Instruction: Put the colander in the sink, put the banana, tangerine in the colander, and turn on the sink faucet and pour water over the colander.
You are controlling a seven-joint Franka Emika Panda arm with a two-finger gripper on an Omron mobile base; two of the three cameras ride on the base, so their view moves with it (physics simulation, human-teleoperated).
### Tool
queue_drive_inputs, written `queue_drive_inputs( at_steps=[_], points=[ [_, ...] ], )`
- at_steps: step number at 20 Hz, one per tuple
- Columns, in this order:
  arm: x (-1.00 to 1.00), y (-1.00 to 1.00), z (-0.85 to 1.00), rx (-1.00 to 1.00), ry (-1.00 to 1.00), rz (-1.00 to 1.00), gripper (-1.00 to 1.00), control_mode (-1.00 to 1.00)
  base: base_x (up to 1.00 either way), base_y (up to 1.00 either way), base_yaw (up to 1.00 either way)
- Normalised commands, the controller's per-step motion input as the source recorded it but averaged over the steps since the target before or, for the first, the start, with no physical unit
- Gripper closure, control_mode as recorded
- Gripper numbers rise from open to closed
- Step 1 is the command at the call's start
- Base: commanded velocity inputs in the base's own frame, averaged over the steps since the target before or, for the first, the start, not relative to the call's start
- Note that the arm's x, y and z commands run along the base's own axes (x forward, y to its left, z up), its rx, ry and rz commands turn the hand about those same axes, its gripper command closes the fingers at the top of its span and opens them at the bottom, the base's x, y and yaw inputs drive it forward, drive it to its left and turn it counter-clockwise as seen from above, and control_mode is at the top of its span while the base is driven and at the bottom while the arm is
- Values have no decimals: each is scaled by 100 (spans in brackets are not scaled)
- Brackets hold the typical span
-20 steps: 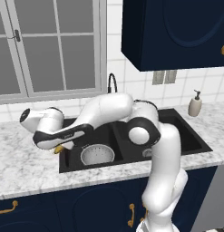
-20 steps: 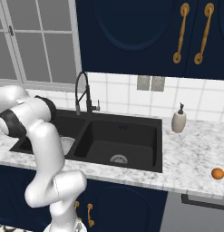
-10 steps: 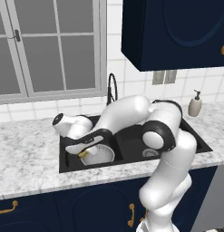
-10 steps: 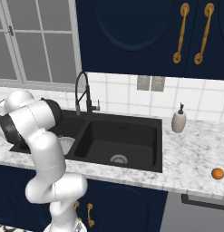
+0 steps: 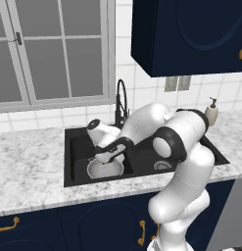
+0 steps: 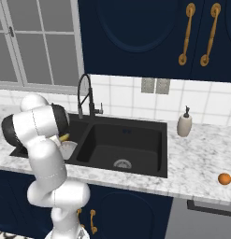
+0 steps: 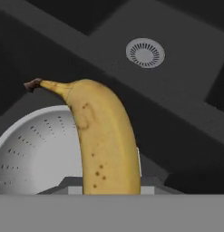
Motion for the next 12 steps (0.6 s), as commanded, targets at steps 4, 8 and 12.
queue_drive_inputs(
  at_steps=[4, 8, 12],
  points=[
    [59, 22, -22, 6, 4, 0, 100, -100, 0, 0, 0],
    [21, 18, -20, 6, 4, 0, 100, -100, 0, 0, 0],
    [25, 21, -54, 3, 3, 0, 100, -100, 0, 0, 0]
  ],
)
